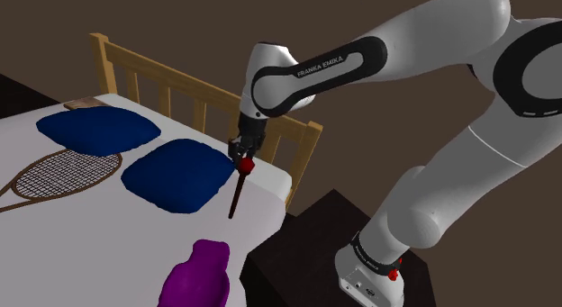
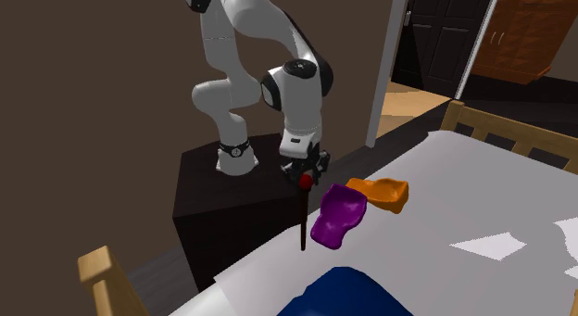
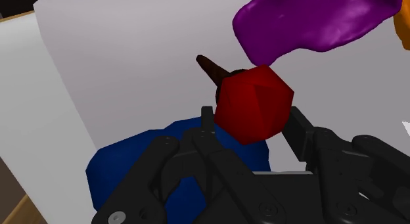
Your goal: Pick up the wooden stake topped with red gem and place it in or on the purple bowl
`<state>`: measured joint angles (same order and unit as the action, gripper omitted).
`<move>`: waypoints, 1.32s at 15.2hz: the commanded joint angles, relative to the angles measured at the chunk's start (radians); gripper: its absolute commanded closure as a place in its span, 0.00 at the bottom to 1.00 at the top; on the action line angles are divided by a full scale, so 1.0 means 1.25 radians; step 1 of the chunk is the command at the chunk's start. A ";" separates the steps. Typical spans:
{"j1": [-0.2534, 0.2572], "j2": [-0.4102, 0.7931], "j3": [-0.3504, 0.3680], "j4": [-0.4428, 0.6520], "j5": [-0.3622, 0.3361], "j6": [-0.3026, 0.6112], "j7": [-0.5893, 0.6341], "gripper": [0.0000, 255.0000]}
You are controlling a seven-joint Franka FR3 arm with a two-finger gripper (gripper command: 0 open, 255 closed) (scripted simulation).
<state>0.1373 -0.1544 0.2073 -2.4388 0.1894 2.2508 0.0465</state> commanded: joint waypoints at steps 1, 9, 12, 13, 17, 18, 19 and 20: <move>0.000 -0.010 -0.001 0.010 -0.001 -0.020 0.002 1.00; -0.002 -0.056 -0.006 0.056 -0.003 -0.112 0.009 1.00; -0.002 -0.071 -0.008 0.076 -0.004 -0.146 0.011 1.00; -0.003 -0.075 -0.009 0.083 -0.004 -0.158 0.012 1.00; -0.004 -0.090 -0.012 0.113 -0.006 -0.202 0.016 1.00; -0.004 -0.093 -0.012 0.121 -0.007 -0.213 0.017 1.00; -0.004 -0.097 -0.013 0.129 -0.007 -0.224 0.018 1.00; -0.004 -0.100 -0.014 0.137 -0.008 -0.235 0.019 1.00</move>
<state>0.1329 -0.2759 0.1918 -2.2799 0.1810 1.9719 0.0697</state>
